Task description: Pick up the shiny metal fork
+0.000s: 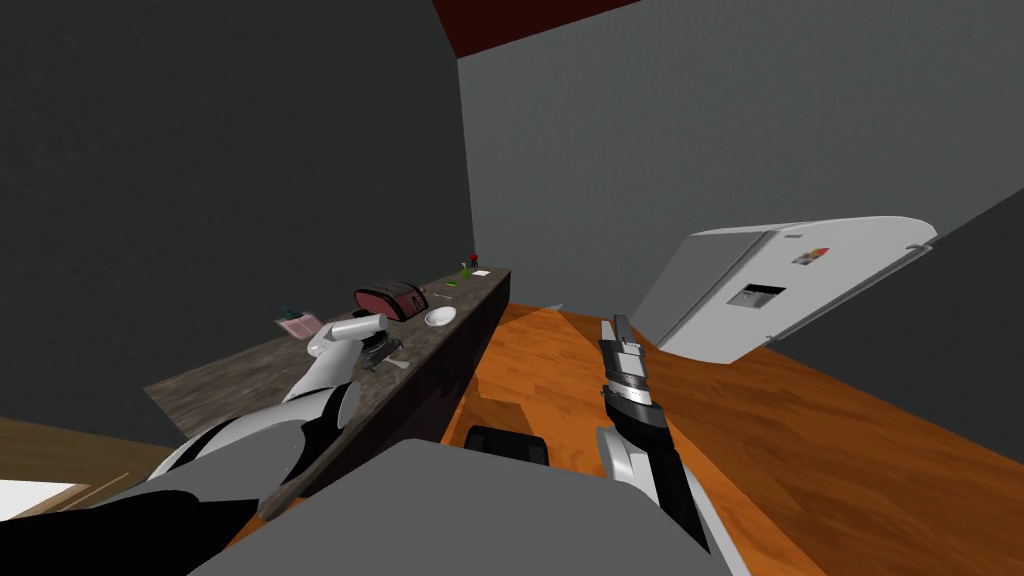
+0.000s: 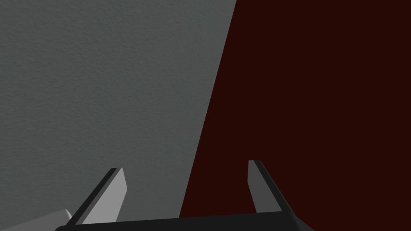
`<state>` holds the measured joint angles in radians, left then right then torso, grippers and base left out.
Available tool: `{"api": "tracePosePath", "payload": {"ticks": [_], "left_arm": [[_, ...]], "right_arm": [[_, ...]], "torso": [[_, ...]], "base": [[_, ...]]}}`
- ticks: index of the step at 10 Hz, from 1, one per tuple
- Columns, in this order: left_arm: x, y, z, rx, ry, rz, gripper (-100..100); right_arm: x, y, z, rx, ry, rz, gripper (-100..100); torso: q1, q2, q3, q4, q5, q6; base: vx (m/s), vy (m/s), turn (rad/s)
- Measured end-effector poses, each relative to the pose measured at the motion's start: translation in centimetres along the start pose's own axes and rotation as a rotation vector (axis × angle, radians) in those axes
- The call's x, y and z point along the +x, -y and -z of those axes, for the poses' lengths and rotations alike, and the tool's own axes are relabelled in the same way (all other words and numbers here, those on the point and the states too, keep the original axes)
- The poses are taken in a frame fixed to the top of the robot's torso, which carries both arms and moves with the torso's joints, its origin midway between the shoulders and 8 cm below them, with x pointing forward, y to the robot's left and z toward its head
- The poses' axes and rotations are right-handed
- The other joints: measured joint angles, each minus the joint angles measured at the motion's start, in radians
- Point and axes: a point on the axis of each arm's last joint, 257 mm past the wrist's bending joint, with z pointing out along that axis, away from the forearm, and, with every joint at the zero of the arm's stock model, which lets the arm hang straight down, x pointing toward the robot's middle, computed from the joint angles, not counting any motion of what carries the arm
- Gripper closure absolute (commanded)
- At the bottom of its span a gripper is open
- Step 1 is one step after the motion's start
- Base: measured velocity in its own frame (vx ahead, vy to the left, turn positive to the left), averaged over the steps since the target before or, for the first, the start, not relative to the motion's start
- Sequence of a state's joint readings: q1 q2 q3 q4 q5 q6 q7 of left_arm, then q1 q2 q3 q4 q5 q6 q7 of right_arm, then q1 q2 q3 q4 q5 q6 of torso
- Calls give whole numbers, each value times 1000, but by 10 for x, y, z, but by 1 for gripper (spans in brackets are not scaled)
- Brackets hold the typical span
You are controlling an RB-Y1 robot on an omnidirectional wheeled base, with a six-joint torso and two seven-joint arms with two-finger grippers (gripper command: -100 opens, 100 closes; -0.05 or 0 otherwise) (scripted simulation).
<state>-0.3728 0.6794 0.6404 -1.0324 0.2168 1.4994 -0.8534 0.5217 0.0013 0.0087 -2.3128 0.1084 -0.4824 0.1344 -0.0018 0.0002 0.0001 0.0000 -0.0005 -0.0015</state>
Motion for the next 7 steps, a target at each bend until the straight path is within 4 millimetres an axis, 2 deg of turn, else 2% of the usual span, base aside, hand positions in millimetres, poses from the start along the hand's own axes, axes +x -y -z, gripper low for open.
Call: {"api": "tracePosePath", "payload": {"ticks": [3, 7], "left_arm": [[-20, -27, -6, -15, 9, 21, -100], [-37, -53, -9, -14, 5, 47, -100]], "right_arm": [[0, 0, 0, 0, 0, 0, 0], [0, 0, 0, 0, 0, 0, 0]], "torso": [[-2, -1, -1, 0, 0, 1], [-1, 0, 0, 0, 0, 0]], "base": [[24, -51, -70], [13, -31, -43]]}}
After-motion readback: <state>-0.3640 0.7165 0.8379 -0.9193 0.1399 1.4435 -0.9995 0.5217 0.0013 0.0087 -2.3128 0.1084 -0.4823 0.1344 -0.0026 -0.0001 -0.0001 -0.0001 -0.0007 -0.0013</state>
